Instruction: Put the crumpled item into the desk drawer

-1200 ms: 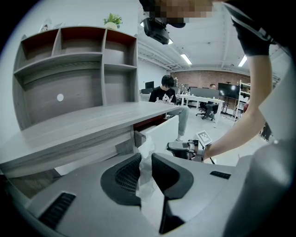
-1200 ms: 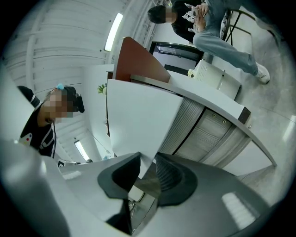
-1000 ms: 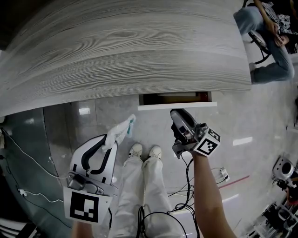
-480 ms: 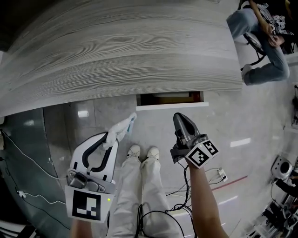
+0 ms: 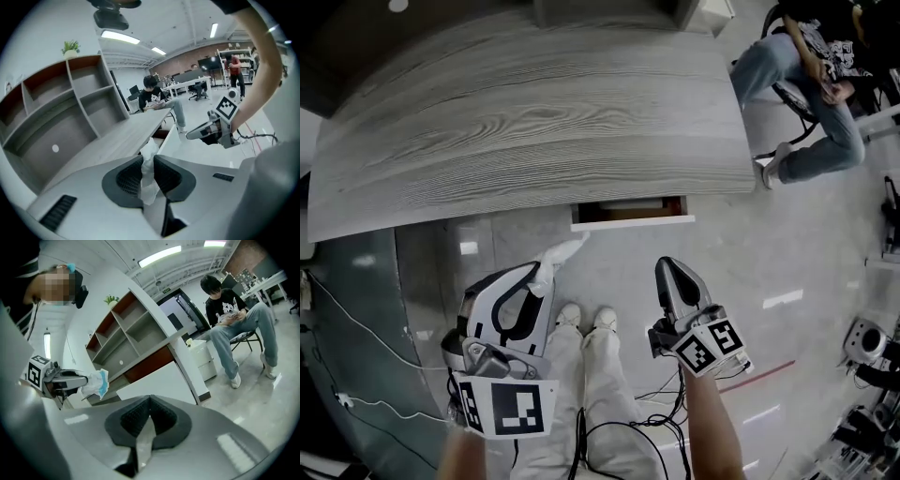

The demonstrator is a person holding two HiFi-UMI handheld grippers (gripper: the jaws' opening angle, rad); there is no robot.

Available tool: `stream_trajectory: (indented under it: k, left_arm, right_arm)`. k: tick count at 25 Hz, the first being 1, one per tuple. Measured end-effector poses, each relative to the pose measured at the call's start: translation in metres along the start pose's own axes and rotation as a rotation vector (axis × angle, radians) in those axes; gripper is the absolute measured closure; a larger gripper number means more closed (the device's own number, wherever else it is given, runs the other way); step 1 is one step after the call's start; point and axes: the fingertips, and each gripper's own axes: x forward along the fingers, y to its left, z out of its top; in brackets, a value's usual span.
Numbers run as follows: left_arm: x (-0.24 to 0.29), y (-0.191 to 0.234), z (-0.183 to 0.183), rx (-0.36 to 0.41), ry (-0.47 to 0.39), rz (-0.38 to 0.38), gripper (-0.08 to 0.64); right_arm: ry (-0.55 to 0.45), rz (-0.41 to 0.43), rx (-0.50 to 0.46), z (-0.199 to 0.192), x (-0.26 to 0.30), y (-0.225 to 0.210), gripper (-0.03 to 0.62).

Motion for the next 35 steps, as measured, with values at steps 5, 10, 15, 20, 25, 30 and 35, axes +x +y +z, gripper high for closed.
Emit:
stream_trajectory:
  k: [5,10,15,20,25,30,35]
  left_arm:
    - [0.001,0.002,0.018,0.166,0.005,0.033,0.495]
    - [0.015,-0.003,0.03,0.333,0.02,0.044,0.495]
    - [0.035,-0.01,0.032,0.512,0.052,0.043,0.495]
    - [0.058,-0.018,0.03,0.657,0.09,0.045,0.495]
    - [0.079,-0.026,0.025,0.754,0.137,0.043,0.495]
    - [0.101,-0.029,0.022,0.831,0.181,0.066,0.495]
    - [0.115,-0.034,0.024,0.844,0.197,0.048,0.495]
  right_arm:
    - [-0.001,-0.007,-0.047,0.019,-0.017,0.025,0.583]
    - [-0.017,-0.012,-0.057,0.033,-0.028,0.033,0.583]
    - [-0.027,-0.019,-0.058,0.043,-0.038,0.039,0.583]
    - [-0.029,-0.018,-0.061,0.045,-0.044,0.041,0.583]
    - [-0.028,-0.02,-0.06,0.044,-0.048,0.039,0.583]
    - [-0.03,-0.032,-0.047,0.041,-0.052,0.034,0.583]
    - [-0.033,-0.041,-0.038,0.04,-0.059,0.029,0.583]
